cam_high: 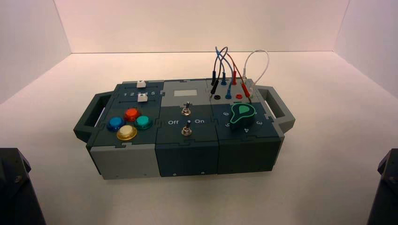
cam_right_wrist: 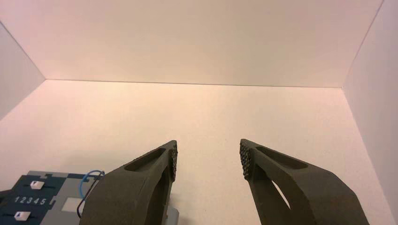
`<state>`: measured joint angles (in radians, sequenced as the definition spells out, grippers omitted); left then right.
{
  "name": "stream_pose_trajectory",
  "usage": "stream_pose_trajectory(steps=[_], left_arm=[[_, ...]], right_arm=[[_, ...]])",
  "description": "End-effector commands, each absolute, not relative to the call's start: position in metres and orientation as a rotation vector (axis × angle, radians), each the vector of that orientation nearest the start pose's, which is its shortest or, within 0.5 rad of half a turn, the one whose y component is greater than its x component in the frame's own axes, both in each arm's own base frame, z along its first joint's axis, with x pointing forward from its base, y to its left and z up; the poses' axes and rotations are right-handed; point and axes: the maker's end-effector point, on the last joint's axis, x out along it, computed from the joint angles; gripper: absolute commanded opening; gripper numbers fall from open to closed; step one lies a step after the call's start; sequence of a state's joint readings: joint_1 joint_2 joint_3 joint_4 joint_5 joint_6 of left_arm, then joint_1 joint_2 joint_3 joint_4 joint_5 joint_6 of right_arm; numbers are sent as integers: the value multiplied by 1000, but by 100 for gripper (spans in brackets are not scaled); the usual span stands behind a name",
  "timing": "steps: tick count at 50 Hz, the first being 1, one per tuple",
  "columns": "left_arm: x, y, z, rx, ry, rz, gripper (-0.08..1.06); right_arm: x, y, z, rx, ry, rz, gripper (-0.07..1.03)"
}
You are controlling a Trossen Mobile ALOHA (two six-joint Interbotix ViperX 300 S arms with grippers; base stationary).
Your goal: Insert the red wire.
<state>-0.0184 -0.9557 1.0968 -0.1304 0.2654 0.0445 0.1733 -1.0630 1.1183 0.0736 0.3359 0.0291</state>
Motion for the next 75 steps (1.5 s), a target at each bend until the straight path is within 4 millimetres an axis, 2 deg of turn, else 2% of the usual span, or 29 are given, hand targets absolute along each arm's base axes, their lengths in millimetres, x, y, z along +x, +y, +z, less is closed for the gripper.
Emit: stream_pose_trajectory(steps=[1, 19, 24, 32, 41, 50, 57, 66, 75], left_arm=[[252, -9, 246, -80, 382, -31, -3], [251, -12, 243, -84, 399, -40, -3], [251, -21, 235, -76, 443, -76, -3], [252, -51, 219, -45, 536, -186, -3], [247, -86, 197, 5, 654, -312, -3], [233, -125, 171, 89, 819, -454, -3], [219, -151, 157, 161, 919, -550, -3], [210, -166, 149, 218, 1010, -602, -3], [204, -165, 141, 239, 1085, -602, -3]], right_arm=[[229, 44, 252, 78, 375, 173, 70], [228, 44, 248, 82, 403, 174, 70], [230, 49, 232, 87, 504, 184, 70], [235, 52, 213, 75, 627, 185, 70], [235, 56, 207, 66, 696, 198, 70], [228, 77, 199, 22, 786, 280, 70], [219, 90, 185, -32, 951, 331, 70], [205, 103, 171, -146, 1183, 400, 70], [197, 124, 173, -227, 1277, 476, 70]])
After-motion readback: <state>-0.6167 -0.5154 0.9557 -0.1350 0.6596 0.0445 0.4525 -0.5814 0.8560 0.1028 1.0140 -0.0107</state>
